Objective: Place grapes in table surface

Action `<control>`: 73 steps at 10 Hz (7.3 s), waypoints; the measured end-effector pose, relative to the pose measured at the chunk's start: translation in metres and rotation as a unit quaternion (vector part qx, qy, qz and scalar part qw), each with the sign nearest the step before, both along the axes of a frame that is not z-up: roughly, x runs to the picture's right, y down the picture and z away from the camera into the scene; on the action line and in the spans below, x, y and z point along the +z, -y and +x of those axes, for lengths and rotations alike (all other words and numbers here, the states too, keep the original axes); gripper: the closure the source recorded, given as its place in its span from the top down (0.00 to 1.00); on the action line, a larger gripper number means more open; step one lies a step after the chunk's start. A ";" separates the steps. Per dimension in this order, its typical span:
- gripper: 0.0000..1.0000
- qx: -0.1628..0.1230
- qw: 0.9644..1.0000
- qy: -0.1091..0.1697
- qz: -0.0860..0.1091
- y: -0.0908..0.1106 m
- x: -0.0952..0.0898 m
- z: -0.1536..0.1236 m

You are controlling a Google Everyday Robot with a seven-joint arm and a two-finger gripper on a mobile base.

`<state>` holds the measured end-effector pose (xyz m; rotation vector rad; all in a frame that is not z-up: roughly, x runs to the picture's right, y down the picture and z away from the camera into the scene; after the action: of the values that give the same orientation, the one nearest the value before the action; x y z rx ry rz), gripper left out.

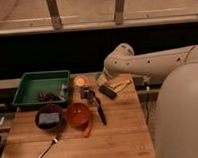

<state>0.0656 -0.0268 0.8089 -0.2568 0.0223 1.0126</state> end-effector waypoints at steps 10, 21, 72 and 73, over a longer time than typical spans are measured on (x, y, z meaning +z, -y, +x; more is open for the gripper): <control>0.80 0.000 1.000 0.000 -0.001 -0.001 0.001 0.000; 0.80 0.000 1.000 0.001 -0.001 0.000 0.001 0.000; 0.80 -0.169 0.923 0.327 -0.113 -0.073 0.017 -0.381; 0.80 -0.160 0.926 0.323 -0.111 -0.079 0.025 -0.386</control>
<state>-0.3207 0.0518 0.8336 -0.7611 -0.4107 0.5613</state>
